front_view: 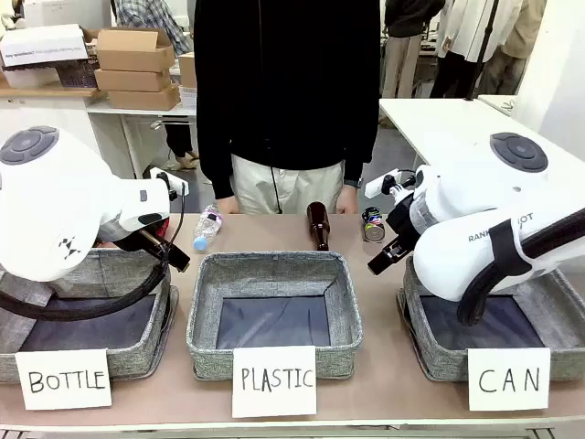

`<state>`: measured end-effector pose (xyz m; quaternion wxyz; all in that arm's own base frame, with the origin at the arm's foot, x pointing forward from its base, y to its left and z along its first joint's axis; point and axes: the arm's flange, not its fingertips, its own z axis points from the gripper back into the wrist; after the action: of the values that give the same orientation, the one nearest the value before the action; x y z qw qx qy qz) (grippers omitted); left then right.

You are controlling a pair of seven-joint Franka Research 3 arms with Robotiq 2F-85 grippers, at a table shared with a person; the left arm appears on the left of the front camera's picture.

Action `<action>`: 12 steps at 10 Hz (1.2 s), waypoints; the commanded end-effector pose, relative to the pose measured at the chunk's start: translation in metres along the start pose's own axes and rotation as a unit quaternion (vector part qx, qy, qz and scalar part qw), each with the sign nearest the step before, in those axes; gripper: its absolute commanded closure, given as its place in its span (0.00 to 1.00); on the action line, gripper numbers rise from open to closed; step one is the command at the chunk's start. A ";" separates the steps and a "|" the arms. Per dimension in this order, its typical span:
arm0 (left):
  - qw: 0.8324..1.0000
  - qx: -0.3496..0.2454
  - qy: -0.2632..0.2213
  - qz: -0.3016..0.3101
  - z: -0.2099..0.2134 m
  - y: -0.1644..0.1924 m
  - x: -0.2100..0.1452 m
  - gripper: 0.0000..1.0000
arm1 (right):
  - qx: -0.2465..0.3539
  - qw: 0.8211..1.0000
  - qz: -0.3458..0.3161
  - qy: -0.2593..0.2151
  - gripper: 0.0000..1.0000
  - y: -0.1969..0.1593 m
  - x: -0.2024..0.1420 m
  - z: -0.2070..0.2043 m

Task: Sort the can waste into the basket.
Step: Pick up the can waste from the table and place it in the right Fabric basket.

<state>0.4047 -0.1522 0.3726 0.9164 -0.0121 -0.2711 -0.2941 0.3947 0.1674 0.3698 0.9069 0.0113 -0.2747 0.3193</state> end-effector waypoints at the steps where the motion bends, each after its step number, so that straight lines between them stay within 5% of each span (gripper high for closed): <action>1: 1.000 0.000 0.000 0.000 0.000 0.000 0.000 0.00 | 0.000 1.000 0.000 0.000 0.00 0.000 0.000 0.000; 11: 1.000 0.000 0.000 0.000 0.000 0.000 0.000 0.00 | 0.000 1.000 0.000 0.000 0.00 0.000 0.000 0.000; 12: 0.999 0.009 -0.030 0.006 0.032 0.002 0.012 0.00 | -0.015 0.999 -0.035 -0.025 0.00 -0.002 0.016 0.028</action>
<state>0.4054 -0.1523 0.3814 0.9139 -0.0127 -0.2810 -0.2927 0.3957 0.1672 0.3777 0.9076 0.0137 -0.2832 0.3096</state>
